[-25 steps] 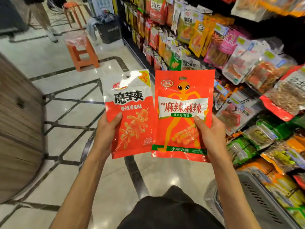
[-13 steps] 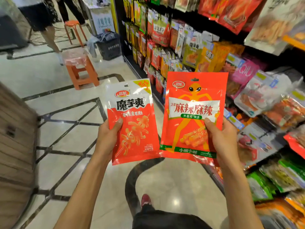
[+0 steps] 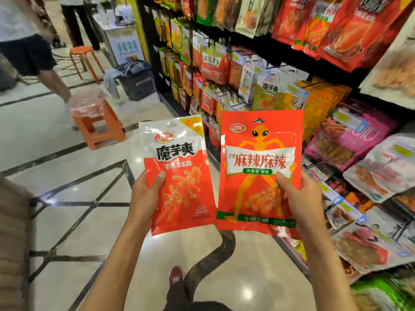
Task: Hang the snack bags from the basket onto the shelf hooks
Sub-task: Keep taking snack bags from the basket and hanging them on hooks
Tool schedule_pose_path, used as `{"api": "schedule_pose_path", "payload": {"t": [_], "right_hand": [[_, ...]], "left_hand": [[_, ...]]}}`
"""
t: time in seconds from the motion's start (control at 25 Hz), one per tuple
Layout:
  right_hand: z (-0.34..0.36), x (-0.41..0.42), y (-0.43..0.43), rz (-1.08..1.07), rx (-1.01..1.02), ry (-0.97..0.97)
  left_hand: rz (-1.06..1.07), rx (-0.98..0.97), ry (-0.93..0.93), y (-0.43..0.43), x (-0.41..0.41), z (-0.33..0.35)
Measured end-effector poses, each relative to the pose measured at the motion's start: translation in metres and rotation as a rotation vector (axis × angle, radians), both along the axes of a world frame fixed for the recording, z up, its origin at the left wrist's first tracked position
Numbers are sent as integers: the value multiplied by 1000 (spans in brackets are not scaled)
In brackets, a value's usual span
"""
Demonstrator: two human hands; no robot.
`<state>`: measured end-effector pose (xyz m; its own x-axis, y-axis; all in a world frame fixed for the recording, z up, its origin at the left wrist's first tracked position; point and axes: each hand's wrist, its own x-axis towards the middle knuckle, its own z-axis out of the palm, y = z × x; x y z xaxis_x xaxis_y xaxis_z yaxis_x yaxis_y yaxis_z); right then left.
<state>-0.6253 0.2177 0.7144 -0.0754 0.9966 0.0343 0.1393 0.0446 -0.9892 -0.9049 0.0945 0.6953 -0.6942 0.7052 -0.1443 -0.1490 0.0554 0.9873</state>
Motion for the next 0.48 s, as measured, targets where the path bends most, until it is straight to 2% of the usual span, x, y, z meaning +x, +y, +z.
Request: {"api": "schedule_pose_path", "payload": {"t": [0.2, 0.48], "right_hand": [[11, -56, 52, -99, 1, 28], [29, -131, 125, -342, 25, 42]], "left_hand": [[-129, 21, 59, 94, -70, -1], [-339, 54, 123, 246, -162, 7]]}}
